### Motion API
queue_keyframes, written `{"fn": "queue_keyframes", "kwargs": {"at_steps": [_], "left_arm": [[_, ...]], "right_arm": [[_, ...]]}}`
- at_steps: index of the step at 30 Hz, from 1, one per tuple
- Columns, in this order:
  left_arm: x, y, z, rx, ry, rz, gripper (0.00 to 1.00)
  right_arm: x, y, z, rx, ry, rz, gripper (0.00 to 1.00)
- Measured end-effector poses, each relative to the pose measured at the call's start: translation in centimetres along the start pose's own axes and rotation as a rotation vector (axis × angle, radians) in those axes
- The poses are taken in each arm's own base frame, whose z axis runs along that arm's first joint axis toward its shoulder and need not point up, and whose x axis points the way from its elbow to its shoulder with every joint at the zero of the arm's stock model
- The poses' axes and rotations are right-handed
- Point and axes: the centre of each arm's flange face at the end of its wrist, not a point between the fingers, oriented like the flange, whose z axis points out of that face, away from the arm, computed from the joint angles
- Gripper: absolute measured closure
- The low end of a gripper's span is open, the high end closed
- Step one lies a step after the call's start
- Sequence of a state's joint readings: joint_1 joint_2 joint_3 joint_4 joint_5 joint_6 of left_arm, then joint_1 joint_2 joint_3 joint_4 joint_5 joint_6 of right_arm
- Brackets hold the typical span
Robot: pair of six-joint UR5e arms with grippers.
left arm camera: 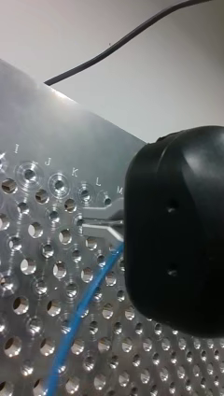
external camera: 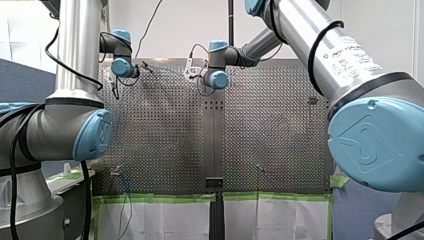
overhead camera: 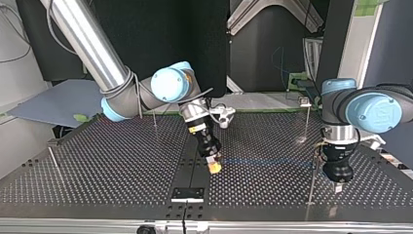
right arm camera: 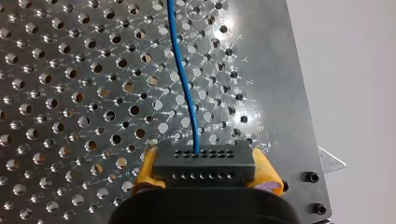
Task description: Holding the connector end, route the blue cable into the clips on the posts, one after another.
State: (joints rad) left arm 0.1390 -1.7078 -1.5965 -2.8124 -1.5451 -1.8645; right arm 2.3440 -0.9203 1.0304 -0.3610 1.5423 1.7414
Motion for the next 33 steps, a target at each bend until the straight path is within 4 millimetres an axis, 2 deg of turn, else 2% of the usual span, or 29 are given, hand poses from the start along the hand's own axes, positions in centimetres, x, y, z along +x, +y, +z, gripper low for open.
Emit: {"fn": "queue_keyframes", "kwargs": {"at_steps": [2,3,5,9,11,12,13,26,33], "left_arm": [[0.0,0.1,0.0,-0.006,-0.001,-0.002,0.48],[0.0,0.2,0.0,-0.012,-0.002,-0.002,0.48],[-0.1,0.3,-0.1,-0.024,-0.003,-0.004,0.35],[-0.2,0.4,-0.2,-0.032,0.003,-0.02,0.31],[-0.2,0.5,-0.3,-0.04,0.006,-0.026,0.2],[-0.2,0.6,-0.3,-0.049,0.01,-0.028,0.2],[-0.2,0.7,-0.4,-0.058,0.013,-0.029,0.0],[0.6,1.5,-2.1,-0.161,0.107,-0.079,0.0],[0.5,1.4,-4.5,-0.145,0.174,-0.123,0.0]], "right_arm": [[0.0,0.0,0.0,0.001,0.0,0.0,1.0],[0.0,0.0,0.0,0.002,0.0,0.0,1.0],[0.0,0.0,0.0,0.002,-0.001,0.0,1.0],[0.0,0.0,0.0,0.002,-0.005,0.0,1.0],[0.0,0.0,-0.1,0.002,-0.007,0.0,1.0],[0.0,0.0,-0.1,0.002,-0.007,0.0,1.0],[0.0,0.0,-0.1,0.002,-0.008,0.0,1.0],[0.1,0.1,-0.1,-0.001,-0.016,0.0,1.0],[0.0,0.2,-0.2,-0.003,-0.021,0.0,1.0]]}}
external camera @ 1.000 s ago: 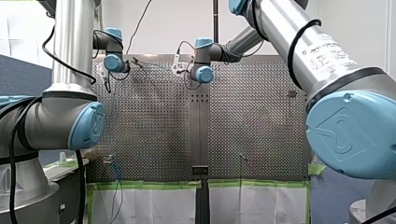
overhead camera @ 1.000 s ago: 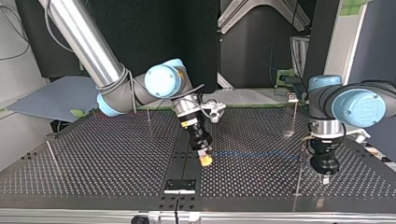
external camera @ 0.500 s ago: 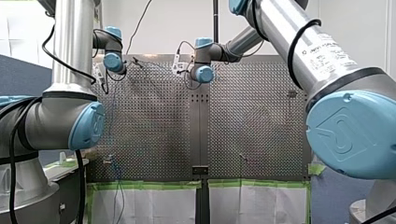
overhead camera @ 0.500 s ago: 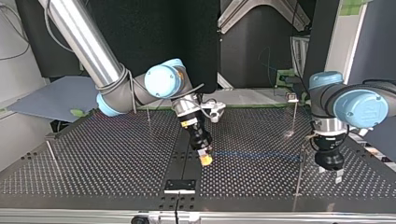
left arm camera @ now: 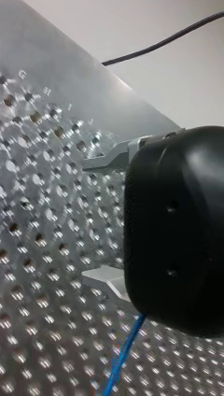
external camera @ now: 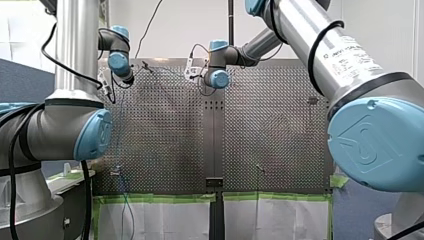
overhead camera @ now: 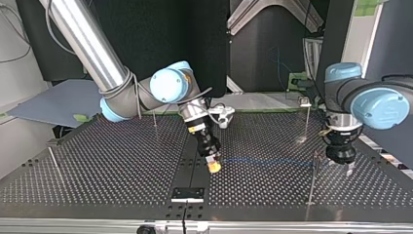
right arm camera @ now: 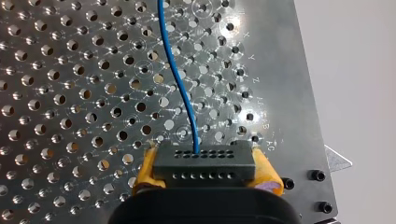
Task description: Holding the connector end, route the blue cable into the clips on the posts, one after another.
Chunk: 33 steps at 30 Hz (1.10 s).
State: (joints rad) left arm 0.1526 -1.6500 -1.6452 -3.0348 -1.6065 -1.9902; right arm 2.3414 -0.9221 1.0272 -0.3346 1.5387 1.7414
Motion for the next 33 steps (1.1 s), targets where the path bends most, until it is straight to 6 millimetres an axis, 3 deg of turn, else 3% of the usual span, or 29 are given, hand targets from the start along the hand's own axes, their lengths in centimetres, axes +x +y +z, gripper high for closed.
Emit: {"fn": "queue_keyframes", "kwargs": {"at_steps": [21,33], "left_arm": [[2.4,-1.3,-10.4,0.069,0.158,-0.001,0.0],[0.1,-3.5,-13.5,0.148,0.077,0.053,0.0]], "right_arm": [[-0.1,-0.2,-0.2,0.0,-0.015,-0.001,1.0],[-0.2,-0.5,-0.2,0.003,-0.019,0.001,1.0]]}}
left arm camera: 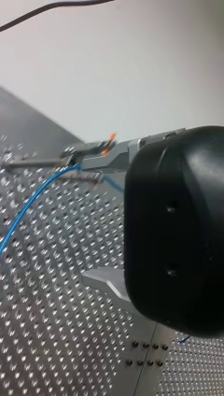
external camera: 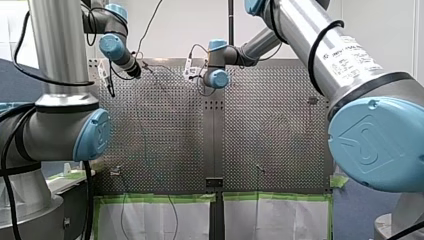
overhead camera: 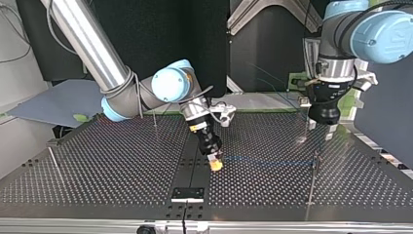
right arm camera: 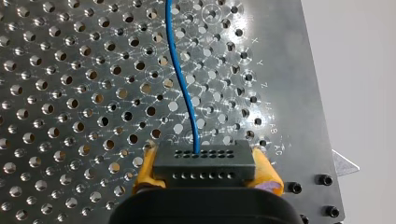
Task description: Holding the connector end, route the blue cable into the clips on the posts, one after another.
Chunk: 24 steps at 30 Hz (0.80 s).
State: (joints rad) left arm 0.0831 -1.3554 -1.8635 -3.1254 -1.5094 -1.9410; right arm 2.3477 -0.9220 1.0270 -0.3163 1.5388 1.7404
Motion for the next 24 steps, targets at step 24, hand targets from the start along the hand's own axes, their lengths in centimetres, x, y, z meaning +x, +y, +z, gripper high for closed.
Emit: {"fn": "queue_keyframes", "kwargs": {"at_steps": [24], "left_arm": [[0.23,-0.42,-0.54,0.008,0.024,0.214,0.0]], "right_arm": [[-0.03,0.45,-0.02,-0.007,-0.007,-0.001,1.0]]}}
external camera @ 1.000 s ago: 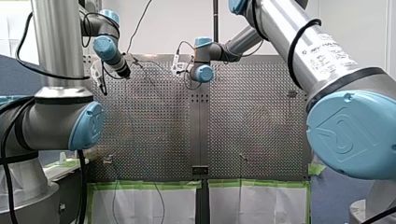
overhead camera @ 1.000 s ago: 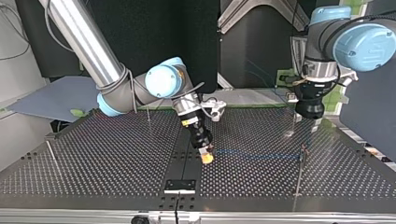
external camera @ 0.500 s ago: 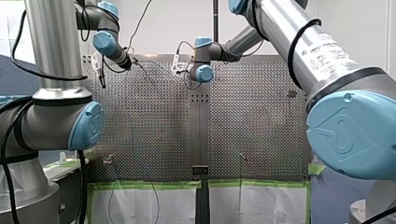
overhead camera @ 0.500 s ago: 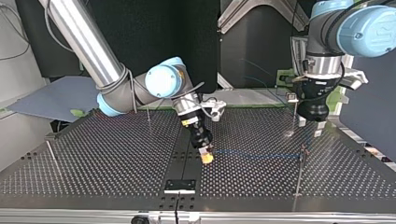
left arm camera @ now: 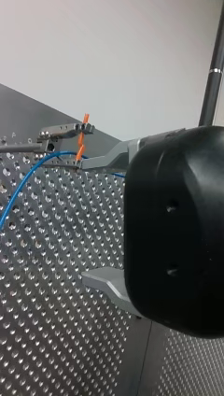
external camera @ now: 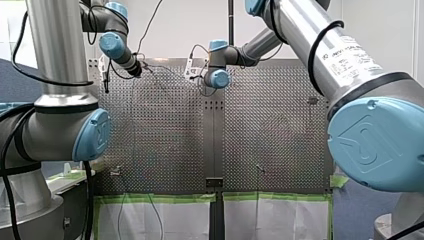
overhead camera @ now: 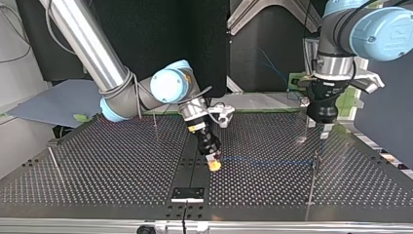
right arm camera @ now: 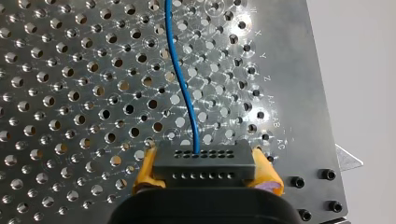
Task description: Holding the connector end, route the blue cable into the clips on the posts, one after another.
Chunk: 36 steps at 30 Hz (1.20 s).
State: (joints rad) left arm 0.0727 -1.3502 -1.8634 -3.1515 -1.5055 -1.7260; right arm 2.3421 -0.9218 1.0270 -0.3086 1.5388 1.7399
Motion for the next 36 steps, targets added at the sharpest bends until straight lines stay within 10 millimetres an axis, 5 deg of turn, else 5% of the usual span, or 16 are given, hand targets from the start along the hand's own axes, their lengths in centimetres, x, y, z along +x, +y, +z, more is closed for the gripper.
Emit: {"fn": "queue_keyframes", "kwargs": {"at_steps": [8,21,36], "left_arm": [[-0.2,-0.2,-0.2,0.002,0.005,0.075,0.0],[-5.0,-1.2,-0.1,0.017,-0.052,0.081,0.0],[-4.8,-1.3,0.2,0.016,-0.038,0.08,0.0]], "right_arm": [[0.0,0.0,0.0,-0.001,0.001,0.0,1.0],[0.0,0.1,0.0,-0.002,0.001,0.001,1.0],[0.0,0.1,0.0,-0.003,0.001,0.001,1.0]]}}
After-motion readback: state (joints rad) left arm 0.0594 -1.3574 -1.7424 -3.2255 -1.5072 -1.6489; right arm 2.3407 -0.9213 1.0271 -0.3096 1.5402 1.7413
